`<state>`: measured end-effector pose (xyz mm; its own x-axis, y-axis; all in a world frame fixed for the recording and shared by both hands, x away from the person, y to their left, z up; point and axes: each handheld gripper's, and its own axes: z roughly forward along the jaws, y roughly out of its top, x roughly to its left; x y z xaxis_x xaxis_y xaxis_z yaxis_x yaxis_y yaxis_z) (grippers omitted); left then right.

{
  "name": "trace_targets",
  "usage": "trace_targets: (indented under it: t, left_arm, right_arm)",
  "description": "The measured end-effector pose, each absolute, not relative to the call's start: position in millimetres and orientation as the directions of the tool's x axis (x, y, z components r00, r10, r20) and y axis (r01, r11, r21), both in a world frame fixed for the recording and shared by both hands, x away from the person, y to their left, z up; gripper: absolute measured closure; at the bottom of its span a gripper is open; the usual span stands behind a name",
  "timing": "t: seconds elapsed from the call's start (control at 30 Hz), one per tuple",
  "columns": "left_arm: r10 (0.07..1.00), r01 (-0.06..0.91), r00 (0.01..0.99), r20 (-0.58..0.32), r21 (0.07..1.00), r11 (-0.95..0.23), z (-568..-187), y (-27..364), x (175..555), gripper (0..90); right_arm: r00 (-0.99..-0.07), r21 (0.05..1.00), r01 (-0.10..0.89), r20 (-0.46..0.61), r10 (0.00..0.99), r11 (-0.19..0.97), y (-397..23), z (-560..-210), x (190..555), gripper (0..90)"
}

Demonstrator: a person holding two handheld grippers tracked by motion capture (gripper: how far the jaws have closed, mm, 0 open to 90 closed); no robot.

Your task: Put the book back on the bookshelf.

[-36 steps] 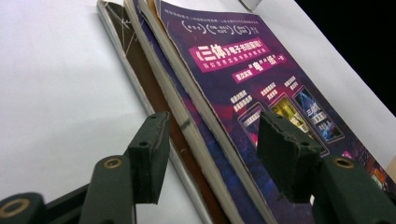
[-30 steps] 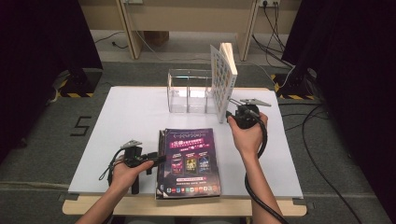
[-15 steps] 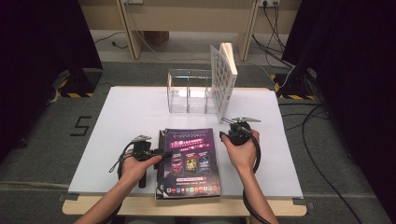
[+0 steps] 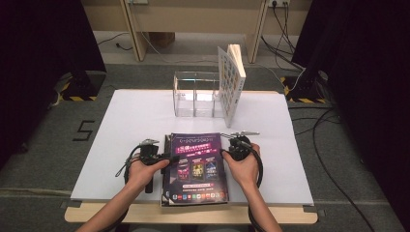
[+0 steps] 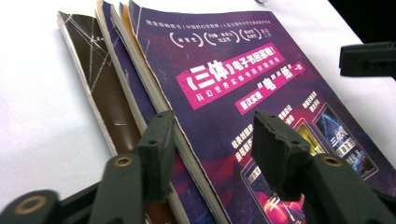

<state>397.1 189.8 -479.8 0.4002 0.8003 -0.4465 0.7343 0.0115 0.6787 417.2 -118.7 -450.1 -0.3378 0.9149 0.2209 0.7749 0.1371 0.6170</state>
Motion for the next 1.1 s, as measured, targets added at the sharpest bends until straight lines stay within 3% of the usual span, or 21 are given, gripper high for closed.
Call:
trace_targets:
  t: [0.63,0.77,0.83,0.97,1.1]
  left_arm:
    - [0.737,0.757,0.359,-0.573,0.641,0.130,-461.8,185.6,394.1,56.9]
    - [0.692,0.804,0.359,-0.626,0.584,0.111,-469.3,178.1,390.8,59.2]
    - [0.723,0.799,0.370,-0.584,0.597,0.073,-476.7,172.1,388.6,60.5]
    - [0.740,0.789,0.376,-0.558,0.611,0.060,-482.9,174.3,389.4,76.4]
    - [0.733,0.789,0.391,-0.557,0.612,0.045,-480.9,174.4,391.8,81.8]
  right_arm:
    - [-0.336,0.588,0.797,0.244,0.910,0.137,-105.2,-465.2,416.3,57.3]
    - [-0.331,0.588,0.798,0.244,0.912,0.132,-104.6,-465.0,415.9,57.3]
    - [-0.334,0.593,0.794,0.240,0.911,0.134,-104.6,-465.5,415.5,57.4]
    - [-0.331,0.585,0.801,0.255,0.909,0.127,-106.0,-465.3,415.5,57.2]
    - [-0.338,0.571,0.810,0.269,0.902,0.133,-108.3,-464.5,420.5,57.0]
